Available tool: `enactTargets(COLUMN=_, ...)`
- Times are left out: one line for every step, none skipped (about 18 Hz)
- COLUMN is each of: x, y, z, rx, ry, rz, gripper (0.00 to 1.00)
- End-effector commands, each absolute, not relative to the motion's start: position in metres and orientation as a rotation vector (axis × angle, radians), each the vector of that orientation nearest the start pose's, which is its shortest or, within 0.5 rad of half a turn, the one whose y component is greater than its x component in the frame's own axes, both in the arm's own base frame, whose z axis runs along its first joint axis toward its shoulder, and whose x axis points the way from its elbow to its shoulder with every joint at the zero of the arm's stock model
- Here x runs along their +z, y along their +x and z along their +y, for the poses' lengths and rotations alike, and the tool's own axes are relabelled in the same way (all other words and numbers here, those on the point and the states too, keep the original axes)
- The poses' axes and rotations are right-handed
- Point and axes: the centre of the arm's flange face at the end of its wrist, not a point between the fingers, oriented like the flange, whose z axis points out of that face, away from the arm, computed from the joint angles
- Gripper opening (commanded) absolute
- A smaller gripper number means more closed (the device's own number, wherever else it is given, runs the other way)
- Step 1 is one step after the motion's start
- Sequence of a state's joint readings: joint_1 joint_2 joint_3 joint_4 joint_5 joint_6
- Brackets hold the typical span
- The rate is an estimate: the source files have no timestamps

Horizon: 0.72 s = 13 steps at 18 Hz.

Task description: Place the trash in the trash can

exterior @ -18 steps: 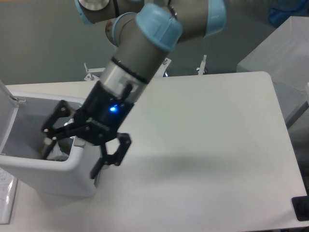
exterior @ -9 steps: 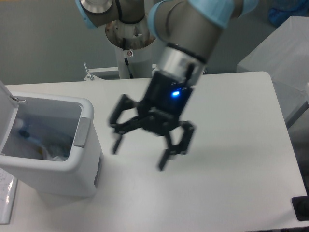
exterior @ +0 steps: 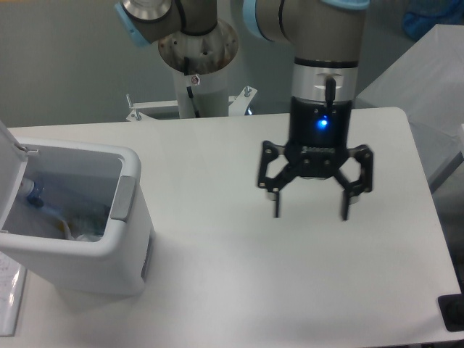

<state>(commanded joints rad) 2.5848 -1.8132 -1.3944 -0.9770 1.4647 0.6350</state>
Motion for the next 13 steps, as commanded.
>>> enactTargets(x=0.511, y=-0.46, z=0.454, rx=0.429, ry=-2.663, rz=-0.468, gripper=1.0)
enactTargets(x=0.509, y=-0.462, z=0.453, rx=0.424, ry=-2.702, rz=-0.467, gripper=1.0)
enactTargets(x=0.507, y=-0.466, z=0.448, rx=0.42, ry=-2.746, rz=-0.456, gripper=1.0)
enactTargets(x=0.503, y=-0.468, z=0.446, rx=0.409, ry=-2.808, rz=-0.428, gripper=1.0)
enactTargets(x=0.494, y=-0.469, z=0.444, rx=0.389, ry=-2.883, rz=-0.382, gripper=1.0)
enactTargets(x=0.487, y=-0.469, z=0.44, rx=0.383, ry=-2.957, rz=-0.32, gripper=1.0)
enactTargets(x=0.48, y=-0.469, z=0.438, rx=0.379, ry=-3.015, rz=-0.263, gripper=1.0)
enactTargets(x=0.477, y=-0.469, z=0.436, rx=0.377, ry=-3.047, rz=-0.228, gripper=1.0)
enactTargets(x=0.475, y=-0.469, z=0.434, rx=0.372, ry=-3.064, rz=-0.22, gripper=1.0)
enactTargets(x=0.473, y=-0.469, z=0.433, rx=0.366, ry=-3.067, rz=-0.22, gripper=1.0)
enactTargets(x=0.471, y=-0.469, z=0.432, rx=0.359, ry=-3.074, rz=-0.22, gripper=1.0)
enactTargets(x=0.47, y=-0.47, z=0.431, rx=0.353, ry=-3.077, rz=-0.227, gripper=1.0)
enactTargets(x=0.47, y=-0.471, z=0.429, rx=0.35, ry=-3.079, rz=-0.232, gripper=1.0)
